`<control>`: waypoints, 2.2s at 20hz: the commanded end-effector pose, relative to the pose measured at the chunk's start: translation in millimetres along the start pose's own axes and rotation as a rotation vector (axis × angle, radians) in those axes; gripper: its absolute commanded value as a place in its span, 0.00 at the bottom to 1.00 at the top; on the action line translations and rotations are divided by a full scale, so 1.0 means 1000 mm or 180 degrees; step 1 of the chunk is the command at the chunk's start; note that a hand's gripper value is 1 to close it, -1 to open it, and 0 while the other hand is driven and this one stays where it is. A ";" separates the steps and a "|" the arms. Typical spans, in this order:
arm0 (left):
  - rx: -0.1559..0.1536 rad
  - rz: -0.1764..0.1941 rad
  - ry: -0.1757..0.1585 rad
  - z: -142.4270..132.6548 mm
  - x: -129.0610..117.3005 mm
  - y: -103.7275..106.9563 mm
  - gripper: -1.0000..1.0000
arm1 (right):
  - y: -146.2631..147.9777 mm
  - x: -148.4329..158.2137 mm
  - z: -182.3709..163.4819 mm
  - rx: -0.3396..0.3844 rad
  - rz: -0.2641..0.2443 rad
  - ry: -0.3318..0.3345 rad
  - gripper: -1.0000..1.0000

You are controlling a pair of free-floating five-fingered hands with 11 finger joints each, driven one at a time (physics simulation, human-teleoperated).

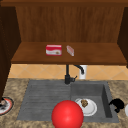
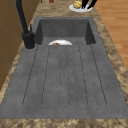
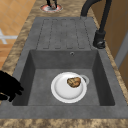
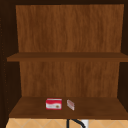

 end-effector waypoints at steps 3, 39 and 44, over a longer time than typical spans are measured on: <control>0.0008 -0.0059 -0.0037 0.004 0.004 -0.008 1.00 | 0.000 0.000 0.000 0.0000 0.0000 0.0000 0.50; -0.0291 -0.0231 0.0117 -0.043 -0.001 0.001 0.00 | 0.000 0.000 0.000 0.0000 0.0000 0.0000 0.50; -0.0319 -0.0229 0.0177 -0.068 -0.003 -0.006 0.00 | 0.000 0.000 0.000 0.0000 0.0000 0.0000 0.50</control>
